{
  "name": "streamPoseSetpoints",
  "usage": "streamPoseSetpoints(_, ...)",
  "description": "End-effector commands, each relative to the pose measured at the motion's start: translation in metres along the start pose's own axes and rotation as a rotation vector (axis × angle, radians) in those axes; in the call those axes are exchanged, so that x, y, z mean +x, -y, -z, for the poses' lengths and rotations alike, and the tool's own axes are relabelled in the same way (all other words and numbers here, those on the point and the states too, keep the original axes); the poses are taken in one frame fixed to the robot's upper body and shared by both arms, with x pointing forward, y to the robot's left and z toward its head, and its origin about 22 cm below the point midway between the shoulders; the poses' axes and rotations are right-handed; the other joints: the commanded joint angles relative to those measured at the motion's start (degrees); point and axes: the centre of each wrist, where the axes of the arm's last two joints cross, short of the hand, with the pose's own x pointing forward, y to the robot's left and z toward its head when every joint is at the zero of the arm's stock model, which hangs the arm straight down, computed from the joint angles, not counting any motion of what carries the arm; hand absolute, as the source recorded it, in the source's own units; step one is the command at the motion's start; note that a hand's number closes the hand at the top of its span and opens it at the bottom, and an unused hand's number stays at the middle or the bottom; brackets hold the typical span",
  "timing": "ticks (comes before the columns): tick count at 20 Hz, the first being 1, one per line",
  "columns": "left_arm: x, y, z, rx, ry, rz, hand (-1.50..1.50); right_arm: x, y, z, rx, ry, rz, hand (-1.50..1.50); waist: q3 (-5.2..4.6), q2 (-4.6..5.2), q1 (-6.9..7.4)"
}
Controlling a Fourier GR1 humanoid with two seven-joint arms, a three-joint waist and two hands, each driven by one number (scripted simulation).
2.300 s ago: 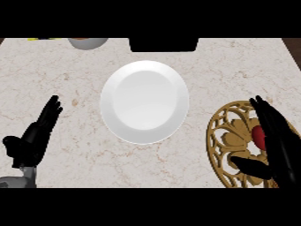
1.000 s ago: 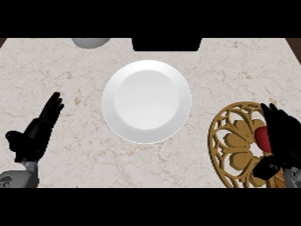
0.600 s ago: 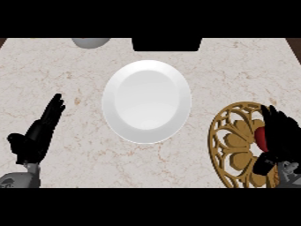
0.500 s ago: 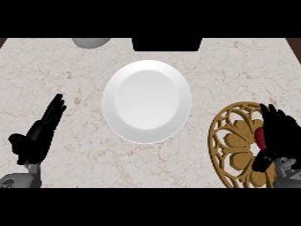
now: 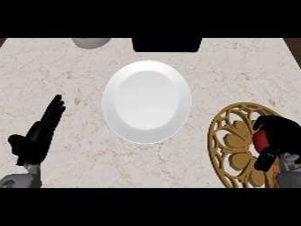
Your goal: Pick the tomato from the placemat and place it in the plate
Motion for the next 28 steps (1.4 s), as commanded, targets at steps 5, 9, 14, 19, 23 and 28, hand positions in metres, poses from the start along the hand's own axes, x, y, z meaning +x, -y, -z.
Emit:
streamPoseSetpoints(5, 0.009, -0.004, 0.01, 0.006, 0.004, 0.016, 0.0, -0.004, -0.02, 0.007, -0.027, 0.076, -0.029, 1.5, 0.54, 0.38, -0.16)
streamPoseSetpoints(9, -0.003, -0.018, -0.003, 0.014, 0.001, -0.009, 0.0, -0.003, -0.036, -0.033, -0.102, 0.014, 0.111, 1.5, 0.53, 0.18, -0.93)
streamPoseSetpoints(14, -0.001, -0.008, -0.013, 0.04, -0.022, 0.001, 0.0, 0.008, -0.054, -0.095, -0.167, -0.134, 0.401, 1.5, 0.57, -0.52, -2.55)
streamPoseSetpoints(19, 0.001, 0.001, -0.001, 0.026, -0.022, 0.007, 0.0, 0.016, -0.046, -0.157, -0.35, -0.071, 0.485, 1.5, 0.51, -0.08, -1.83)
streamPoseSetpoints(23, 0.01, -0.001, -0.009, 0.024, 0.01, 0.012, 0.0, 0.024, -0.029, -0.195, -0.411, -0.039, 0.453, 1.5, 0.51, 0.07, -0.7)
streamPoseSetpoints(28, 0.005, -0.002, 0.004, 0.023, 0.002, 0.011, 0.0, 0.043, -0.008, -0.231, -0.555, 0.0, 0.483, 1.5, 0.44, 0.1, -0.98)
